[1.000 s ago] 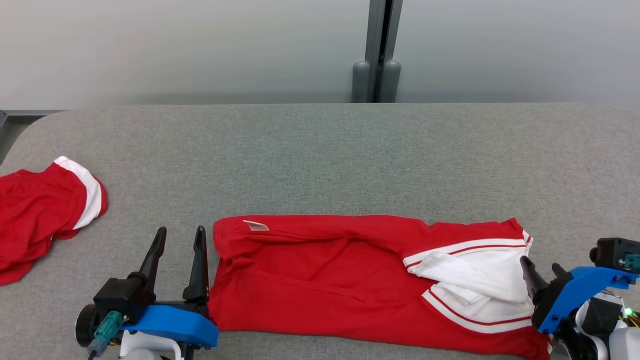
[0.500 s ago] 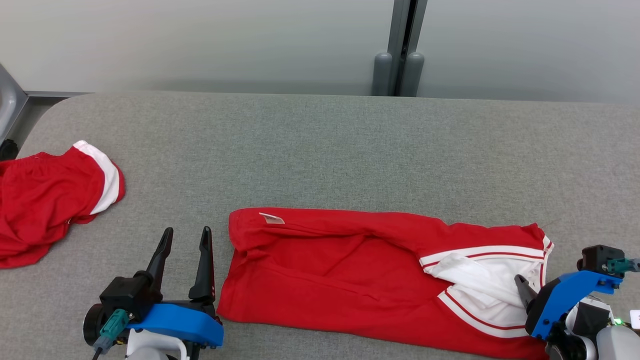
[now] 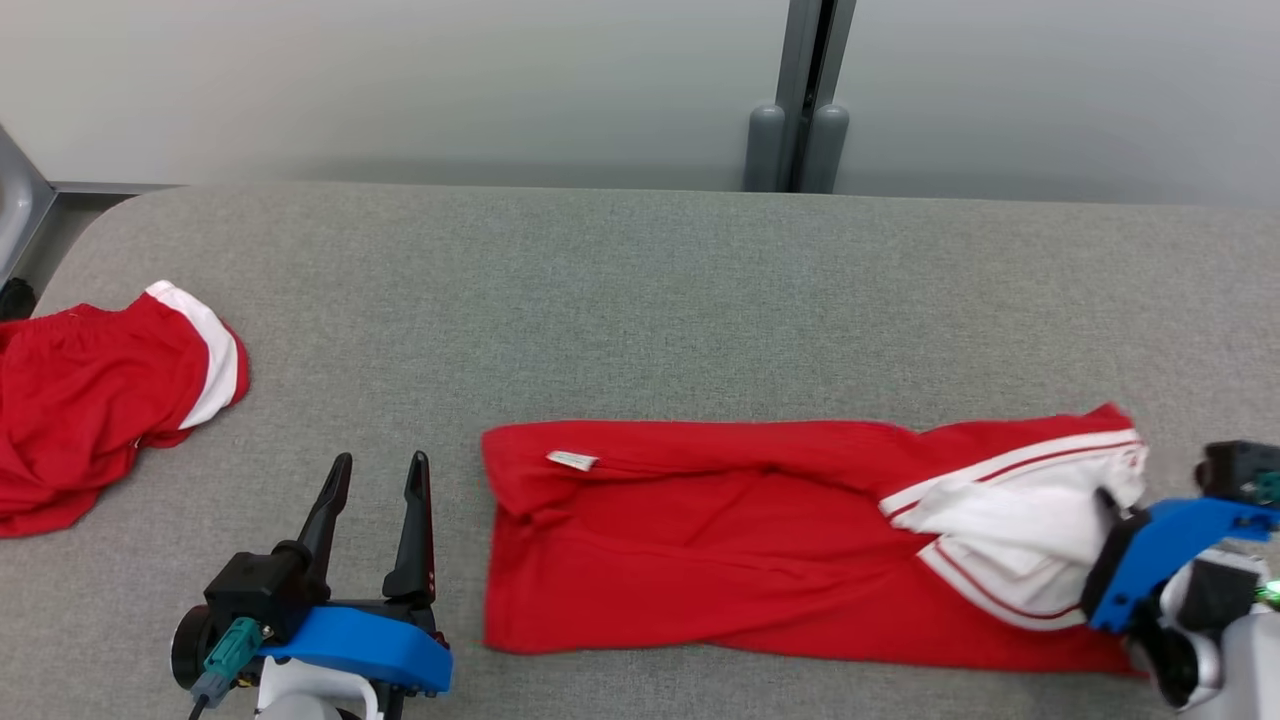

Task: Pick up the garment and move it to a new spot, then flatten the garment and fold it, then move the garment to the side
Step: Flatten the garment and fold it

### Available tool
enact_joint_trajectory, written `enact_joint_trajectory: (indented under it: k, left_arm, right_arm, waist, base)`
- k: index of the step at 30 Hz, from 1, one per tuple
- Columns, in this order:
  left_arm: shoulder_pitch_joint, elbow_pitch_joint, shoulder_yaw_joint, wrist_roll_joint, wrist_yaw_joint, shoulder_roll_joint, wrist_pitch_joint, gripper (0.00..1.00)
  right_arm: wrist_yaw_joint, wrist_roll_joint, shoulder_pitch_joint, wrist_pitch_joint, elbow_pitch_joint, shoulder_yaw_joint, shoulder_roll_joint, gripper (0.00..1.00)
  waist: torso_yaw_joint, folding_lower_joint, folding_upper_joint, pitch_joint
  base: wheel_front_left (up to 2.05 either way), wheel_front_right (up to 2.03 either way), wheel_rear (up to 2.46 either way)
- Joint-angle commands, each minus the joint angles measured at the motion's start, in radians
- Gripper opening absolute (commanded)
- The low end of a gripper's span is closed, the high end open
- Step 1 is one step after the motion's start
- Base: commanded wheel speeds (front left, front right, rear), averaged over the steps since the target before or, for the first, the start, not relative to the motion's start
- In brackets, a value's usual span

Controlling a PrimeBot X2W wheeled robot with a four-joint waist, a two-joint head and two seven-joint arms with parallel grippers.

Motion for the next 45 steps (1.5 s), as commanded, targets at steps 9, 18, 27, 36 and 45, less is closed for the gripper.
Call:
enact_joint_trajectory:
  k: [9,18,27,36,45]
  left_arm:
    - [0.001,-0.006,0.003,0.002,-0.009,-0.003,-0.004,1.00]
    - [0.000,0.008,0.004,-0.003,-0.014,-0.006,-0.004,1.00]
    - [-0.006,0.007,0.014,0.002,-0.020,-0.016,-0.004,1.00]
    - [-0.018,0.006,0.019,0.013,-0.030,-0.026,-0.004,1.00]
    - [-0.023,0.011,0.016,0.025,-0.037,-0.040,-0.004,1.00]
  right_arm:
    - [0.000,-0.097,0.031,0.109,-0.211,-0.184,-0.077,0.00]
    - [0.000,-0.085,0.107,0.218,-0.388,-0.086,-0.065,0.00]
    - [0.000,0.016,0.133,0.277,-0.463,0.265,-0.012,0.00]
    - [0.000,0.125,0.020,0.226,-0.332,0.515,-0.005,0.00]
    - [0.000,0.180,-0.065,0.154,-0.178,0.625,-0.005,0.00]
  waist:
    - [0.002,-0.0001,-0.0001,-0.012]
    - [0.010,-0.0001,-0.0001,-0.025]
    - [0.027,-0.0001,-0.0001,-0.023]
    - [0.052,-0.0001,-0.0001,-0.002]
    - [0.072,-0.0001,-0.0001,0.009]
  base:
    - [0.00,0.00,0.00]
    - [0.00,0.00,0.00]
    - [0.00,0.00,0.00]
    - [0.00,0.00,0.00]
    - [0.00,0.00,0.00]
